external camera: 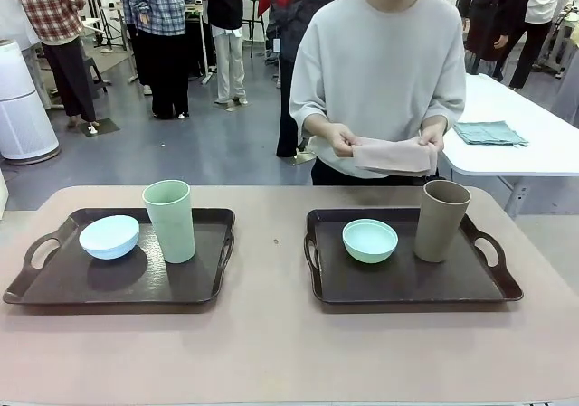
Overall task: Set up a tray with a mat and arrange the tableware.
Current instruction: Pick up the Picnic Bowl and Reusable plastic cup from the Handle tray in front of the human's position and hold them in the air.
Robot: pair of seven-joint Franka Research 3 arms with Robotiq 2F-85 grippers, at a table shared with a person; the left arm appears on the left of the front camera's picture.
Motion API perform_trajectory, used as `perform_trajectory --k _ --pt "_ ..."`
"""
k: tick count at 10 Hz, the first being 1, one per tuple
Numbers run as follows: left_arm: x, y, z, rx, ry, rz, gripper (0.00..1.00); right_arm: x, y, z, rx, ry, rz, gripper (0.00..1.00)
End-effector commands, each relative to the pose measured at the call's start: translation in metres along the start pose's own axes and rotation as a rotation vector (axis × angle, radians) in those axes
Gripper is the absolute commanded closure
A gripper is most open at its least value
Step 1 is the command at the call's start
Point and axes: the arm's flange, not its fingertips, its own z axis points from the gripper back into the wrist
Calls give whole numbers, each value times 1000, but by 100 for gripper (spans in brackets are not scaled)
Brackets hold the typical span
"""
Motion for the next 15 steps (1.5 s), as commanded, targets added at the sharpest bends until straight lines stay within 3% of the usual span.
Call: perform_trajectory --k 1,15 --pt "2 3 0 -22 -10 -22 0 3 -2 -1 18 -1 20 0" --pt "2 3 0 -22 -10 -22 0 3 -2 -1 18 -1 20 0"
